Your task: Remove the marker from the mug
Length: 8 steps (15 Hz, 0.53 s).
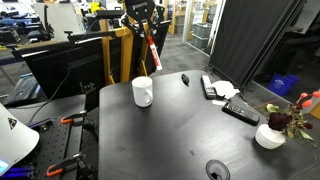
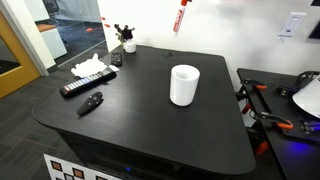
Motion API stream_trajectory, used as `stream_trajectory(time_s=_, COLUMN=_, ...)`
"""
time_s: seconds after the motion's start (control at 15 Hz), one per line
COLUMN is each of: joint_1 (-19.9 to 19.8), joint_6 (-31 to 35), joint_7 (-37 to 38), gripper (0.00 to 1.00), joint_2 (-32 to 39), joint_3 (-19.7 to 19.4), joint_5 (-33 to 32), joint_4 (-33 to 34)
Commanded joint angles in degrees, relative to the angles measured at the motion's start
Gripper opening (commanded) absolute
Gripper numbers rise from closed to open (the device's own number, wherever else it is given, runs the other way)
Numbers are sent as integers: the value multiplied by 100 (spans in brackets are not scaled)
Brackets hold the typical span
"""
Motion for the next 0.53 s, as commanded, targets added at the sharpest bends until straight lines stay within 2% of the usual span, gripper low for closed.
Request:
stream_trajectory(time_s=0.0, joint_1=-106, joint_6=-92, joint_7=722, gripper=5, joint_2=588, joint_3=14, joint_5=-632, joint_4=609)
stream_trajectory(time_s=0.47, joint_1=-312, joint_6=-623, joint_7=2025, gripper=5, joint_2=1922, joint_3=-27, joint_5=-1529, joint_4=1827)
